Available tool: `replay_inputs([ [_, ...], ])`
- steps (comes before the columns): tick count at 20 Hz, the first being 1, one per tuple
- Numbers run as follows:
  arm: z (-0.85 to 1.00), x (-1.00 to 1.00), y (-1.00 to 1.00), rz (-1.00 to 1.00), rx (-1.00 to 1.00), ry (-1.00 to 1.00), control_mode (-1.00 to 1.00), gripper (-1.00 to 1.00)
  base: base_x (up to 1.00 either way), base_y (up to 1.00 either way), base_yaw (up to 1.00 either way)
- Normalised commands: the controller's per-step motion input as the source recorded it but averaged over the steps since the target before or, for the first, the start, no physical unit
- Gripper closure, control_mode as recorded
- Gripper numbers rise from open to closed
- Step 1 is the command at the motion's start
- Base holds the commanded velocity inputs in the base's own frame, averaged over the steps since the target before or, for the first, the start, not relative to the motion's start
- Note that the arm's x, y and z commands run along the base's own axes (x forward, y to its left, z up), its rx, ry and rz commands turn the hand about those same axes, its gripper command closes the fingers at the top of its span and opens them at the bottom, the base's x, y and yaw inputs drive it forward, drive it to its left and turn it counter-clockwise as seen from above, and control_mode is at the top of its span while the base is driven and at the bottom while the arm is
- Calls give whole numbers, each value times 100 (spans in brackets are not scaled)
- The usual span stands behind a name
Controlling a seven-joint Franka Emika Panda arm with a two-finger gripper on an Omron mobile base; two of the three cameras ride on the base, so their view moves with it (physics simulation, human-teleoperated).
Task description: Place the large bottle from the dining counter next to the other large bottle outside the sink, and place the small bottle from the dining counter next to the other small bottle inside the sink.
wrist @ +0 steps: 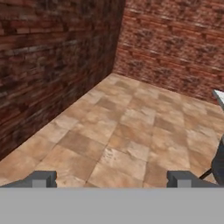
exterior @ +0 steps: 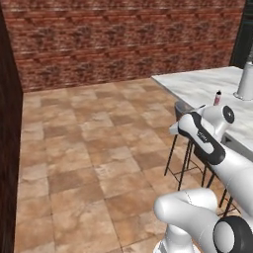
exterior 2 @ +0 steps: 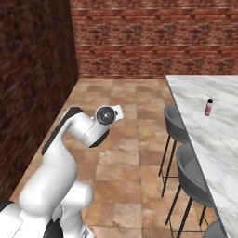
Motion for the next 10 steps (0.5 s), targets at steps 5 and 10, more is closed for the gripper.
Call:
replay_inputs([
  [5,0,0,0,0,0,0,100,-100,35,15,-22],
  [10,0,0,0,0,0,0,100,-100,29,15,-25],
])
